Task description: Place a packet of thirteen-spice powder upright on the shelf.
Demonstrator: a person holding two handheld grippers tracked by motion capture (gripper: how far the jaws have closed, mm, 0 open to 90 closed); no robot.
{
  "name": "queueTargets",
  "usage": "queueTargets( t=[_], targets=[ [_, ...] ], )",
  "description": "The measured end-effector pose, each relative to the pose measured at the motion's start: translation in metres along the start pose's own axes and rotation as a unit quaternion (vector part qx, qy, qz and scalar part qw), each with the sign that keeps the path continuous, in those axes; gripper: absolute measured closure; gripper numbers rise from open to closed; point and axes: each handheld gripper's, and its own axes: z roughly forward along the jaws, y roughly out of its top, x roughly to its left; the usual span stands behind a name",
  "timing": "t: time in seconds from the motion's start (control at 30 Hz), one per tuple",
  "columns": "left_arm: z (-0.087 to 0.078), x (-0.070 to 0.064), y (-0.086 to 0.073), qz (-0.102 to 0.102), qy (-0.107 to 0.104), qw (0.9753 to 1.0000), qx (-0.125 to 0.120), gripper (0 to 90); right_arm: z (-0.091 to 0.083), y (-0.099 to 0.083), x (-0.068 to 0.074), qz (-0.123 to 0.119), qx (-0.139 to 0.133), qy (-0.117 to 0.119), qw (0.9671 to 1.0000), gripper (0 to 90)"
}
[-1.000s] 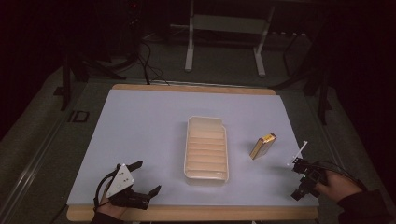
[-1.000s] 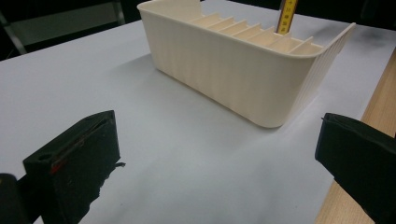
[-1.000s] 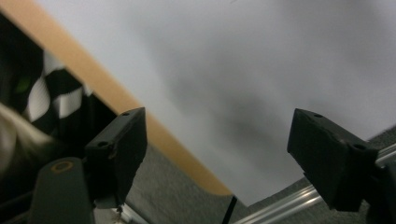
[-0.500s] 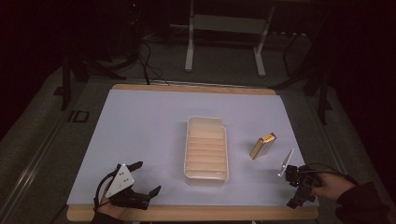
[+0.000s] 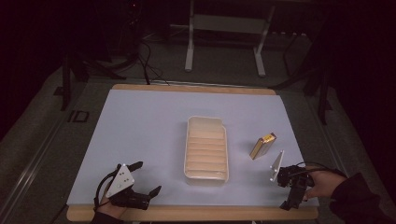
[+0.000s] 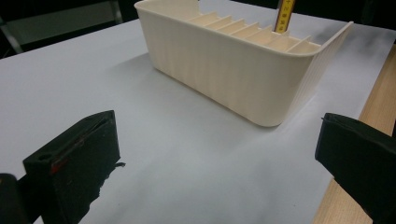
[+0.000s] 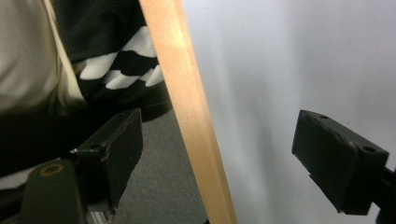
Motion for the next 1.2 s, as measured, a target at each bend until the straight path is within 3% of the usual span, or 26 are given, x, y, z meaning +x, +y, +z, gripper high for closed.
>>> queueTargets(
  t=[0.03, 0.13, 0.17, 0.33, 0.5, 0.9, 1.2],
  targets=[
    [0.000, 0.000, 0.000, 0.000, 0.000, 1.0000, 0.000, 0.0, 0.000, 0.000, 0.000, 0.000, 0.000, 0.000, 1.0000, 16.3],
    [0.000, 0.000, 0.000, -0.001, 0.000, 1.0000, 0.001, 0.0, -0.010, 0.007, 0.006, -0.037, -0.006, -0.026, 0.9990, 18.1],
    [0.000, 0.000, 0.000, -0.001, -0.001, 1.0000, 0.001, 0.0, -0.010, 0.007, 0.006, -0.037, -0.006, -0.026, 0.9990, 18.1],
    [0.001, 0.000, 0.000, -0.001, -0.001, 1.0000, 0.002, 0.0, -0.022, 0.015, 0.010, -0.079, -0.016, -0.055, 0.9952, 18.3],
    [0.001, 0.001, -0.001, -0.001, -0.001, 1.0000, 0.003, 0.0, -0.030, 0.022, 0.010, -0.102, -0.022, -0.062, 0.9926, 21.2],
    [0.001, 0.001, -0.001, -0.002, -0.004, 1.0000, 0.003, 0.0, -0.058, 0.032, 0.004, -0.125, -0.029, -0.111, 0.9856, 22.1],
    [0.001, 0.001, -0.001, -0.001, -0.004, 1.0000, 0.003, 0.0, -0.095, 0.036, -0.008, -0.134, -0.052, -0.159, 0.9768, 24.4]
  ],
)
